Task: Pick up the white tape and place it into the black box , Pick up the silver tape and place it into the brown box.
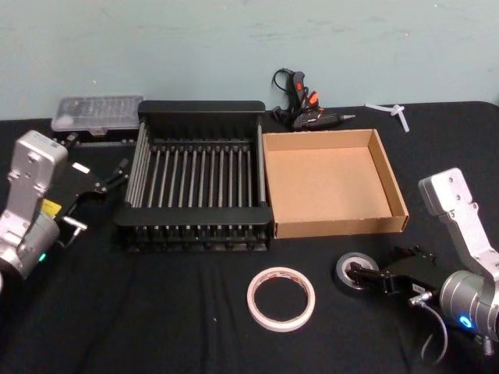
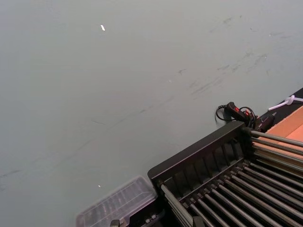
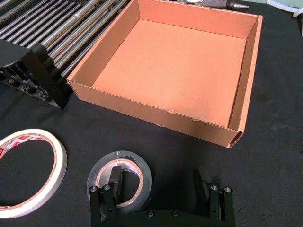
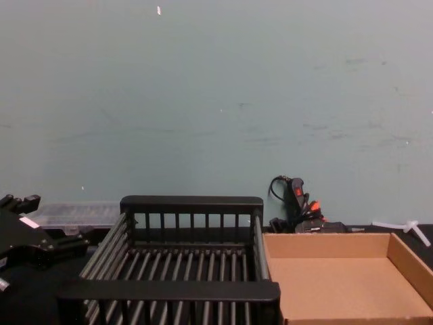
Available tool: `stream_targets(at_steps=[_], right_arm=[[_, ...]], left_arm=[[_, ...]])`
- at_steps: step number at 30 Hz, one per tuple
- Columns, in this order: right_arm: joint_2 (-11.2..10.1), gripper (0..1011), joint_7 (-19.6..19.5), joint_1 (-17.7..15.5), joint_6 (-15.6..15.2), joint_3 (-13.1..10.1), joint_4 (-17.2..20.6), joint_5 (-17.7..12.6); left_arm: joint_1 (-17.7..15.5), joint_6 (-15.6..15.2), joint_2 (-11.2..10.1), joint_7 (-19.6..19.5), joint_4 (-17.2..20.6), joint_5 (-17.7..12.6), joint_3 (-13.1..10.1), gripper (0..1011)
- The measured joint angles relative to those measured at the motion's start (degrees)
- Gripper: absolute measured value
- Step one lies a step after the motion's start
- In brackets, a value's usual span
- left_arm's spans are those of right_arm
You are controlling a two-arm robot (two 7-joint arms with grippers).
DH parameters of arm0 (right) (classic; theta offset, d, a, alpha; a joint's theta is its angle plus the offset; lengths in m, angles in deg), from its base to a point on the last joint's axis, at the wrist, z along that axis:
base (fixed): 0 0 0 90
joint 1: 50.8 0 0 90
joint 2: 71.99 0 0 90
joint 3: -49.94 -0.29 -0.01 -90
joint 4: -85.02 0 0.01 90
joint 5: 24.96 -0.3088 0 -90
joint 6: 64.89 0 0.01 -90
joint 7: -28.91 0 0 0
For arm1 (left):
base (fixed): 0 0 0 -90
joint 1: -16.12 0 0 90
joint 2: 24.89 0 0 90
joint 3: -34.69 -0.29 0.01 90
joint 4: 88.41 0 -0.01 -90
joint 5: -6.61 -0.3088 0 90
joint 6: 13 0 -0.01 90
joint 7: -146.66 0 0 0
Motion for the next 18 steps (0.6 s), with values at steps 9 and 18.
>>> stream_targets(at_steps=[9,18], right_arm=[[0.0,860,-0.1,0.0,0.0,0.0,0.0,-0.1],[-0.1,621,-0.1,-0.1,0.1,0.0,0.0,-0.2]], left_arm=[[0.0,0.0,0.0,0.0,0.0,0.0,0.0,1001],[0.0,0.0,0.0,0.0,0.0,0.0,0.0,1001]])
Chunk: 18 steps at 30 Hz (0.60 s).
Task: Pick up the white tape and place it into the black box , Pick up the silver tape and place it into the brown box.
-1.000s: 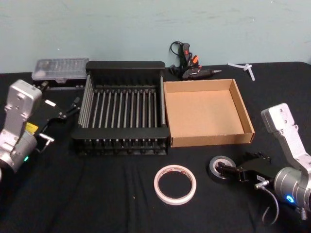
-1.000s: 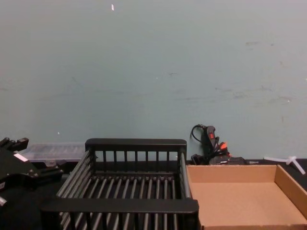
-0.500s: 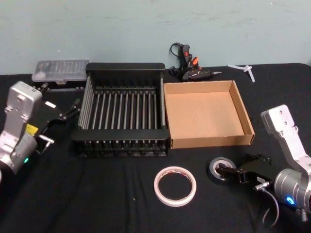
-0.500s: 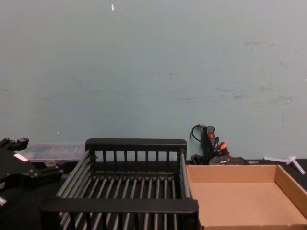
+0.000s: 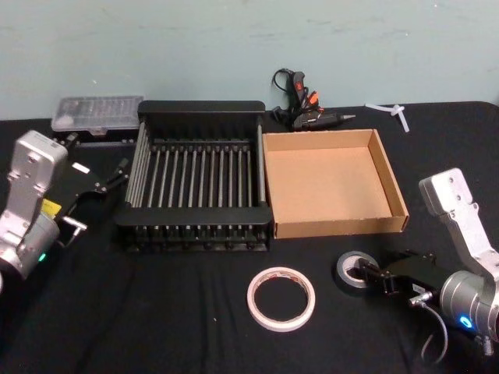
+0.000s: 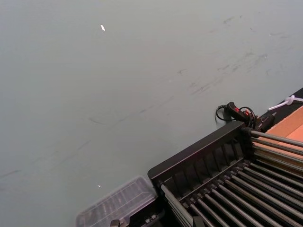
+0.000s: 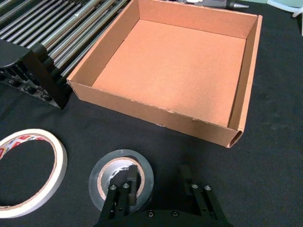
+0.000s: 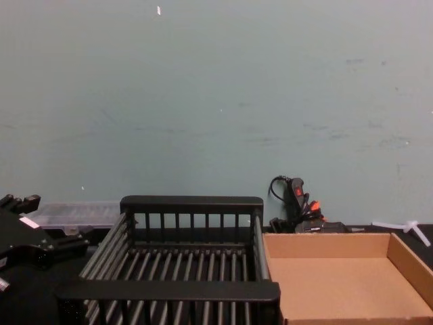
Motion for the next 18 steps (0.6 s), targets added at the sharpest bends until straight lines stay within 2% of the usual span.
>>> stream_targets(at_steps=[4,10,11,13,18], right_arm=[[0.0,453,0.0,0.0,0.0,0.0,0.0,0.0],[0.0,291,0.0,0.0,0.0,0.0,0.0,0.0],[0.0,230,0.0,0.0,0.0,0.0,0.0,-0.1],[0.0,182,0.0,0.0,0.0,0.0,0.0,-0.1],[0.0,164,0.0,0.0,0.0,0.0,0.0,-0.1]], left_arm=[[0.0,0.0,0.0,0.0,0.0,0.0,0.0,1001],[0.0,0.0,0.0,0.0,0.0,0.0,0.0,1001],[0.0,0.0,0.0,0.0,0.0,0.0,0.0,1001],[0.0,0.0,0.0,0.0,0.0,0.0,0.0,1001],[0.0,0.0,0.0,0.0,0.0,0.0,0.0,1001]])
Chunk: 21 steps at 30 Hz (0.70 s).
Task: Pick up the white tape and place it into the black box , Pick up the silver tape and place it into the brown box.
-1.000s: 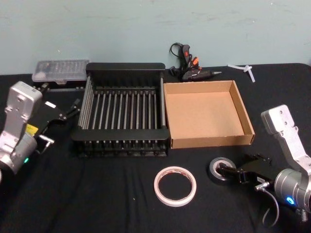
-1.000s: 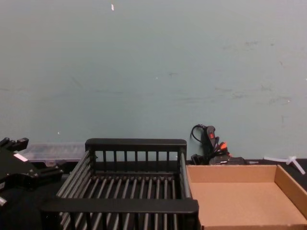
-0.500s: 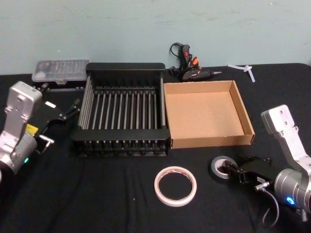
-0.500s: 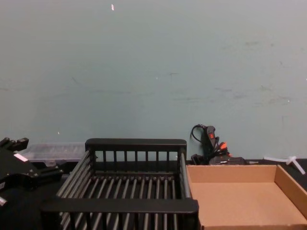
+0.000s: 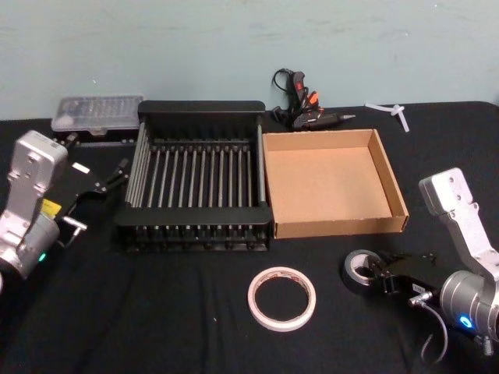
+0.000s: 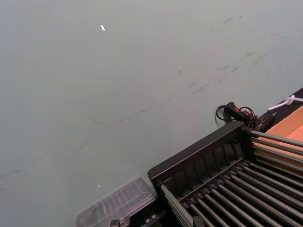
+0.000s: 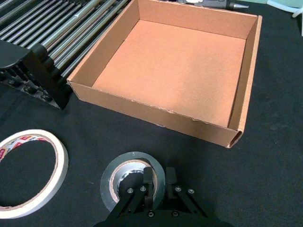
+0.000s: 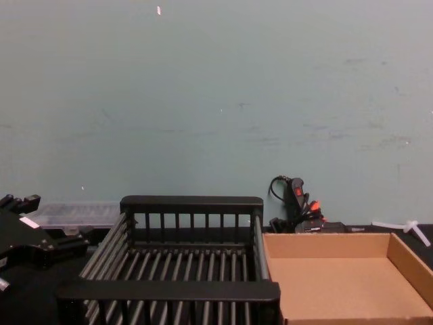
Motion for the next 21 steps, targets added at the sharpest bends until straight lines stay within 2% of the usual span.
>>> stream_targets(at_steps=[11,21], right_arm=[[0.6,164,0.6,-0.2,0.2,-0.7,0.3,0.1],[0.6,164,2.4,-0.7,0.6,-2.1,2.8,0.0]], left_arm=[[0.0,0.0,0.0,0.0,0.0,0.0,0.0,1001],[0.0,0.0,0.0,0.0,0.0,0.0,0.0,1001]])
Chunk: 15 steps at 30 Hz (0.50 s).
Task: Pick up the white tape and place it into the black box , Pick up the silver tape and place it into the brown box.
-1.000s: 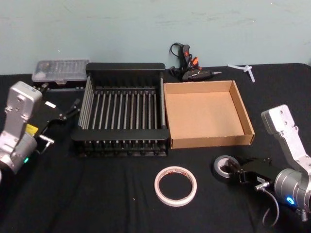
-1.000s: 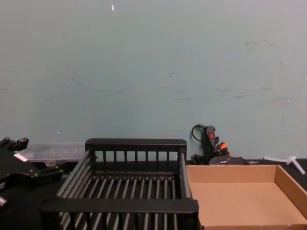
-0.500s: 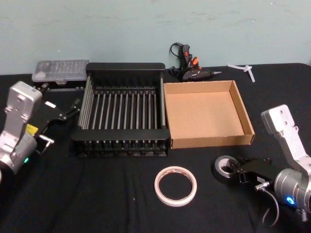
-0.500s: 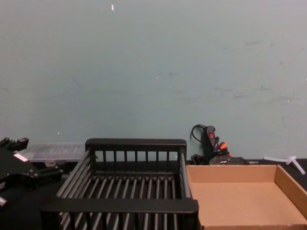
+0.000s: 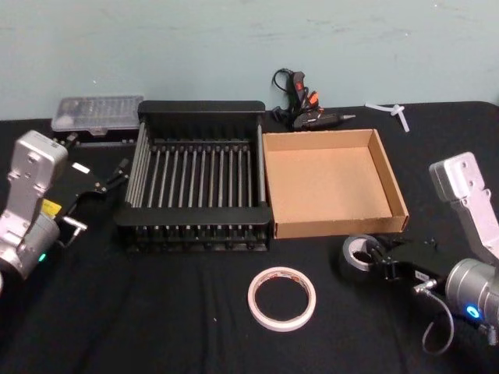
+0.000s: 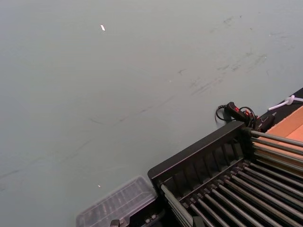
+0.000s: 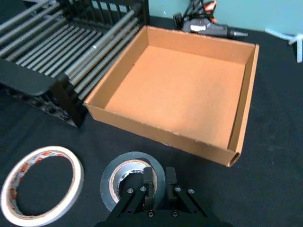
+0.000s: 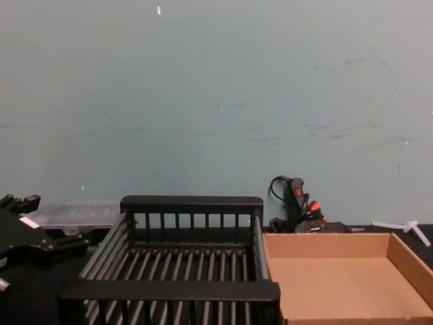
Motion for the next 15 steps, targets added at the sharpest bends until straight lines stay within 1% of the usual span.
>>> stream_targets(at_steps=[7,15], right_arm=[[-0.8,164,0.9,-0.3,0.0,-0.9,2.6,-0.7],[-1.5,164,0.9,-0.3,1.0,-1.8,4.4,-1.1]], left_arm=[[0.0,0.0,0.0,0.0,0.0,0.0,0.0,1001],[0.0,0.0,0.0,0.0,0.0,0.0,0.0,1001]])
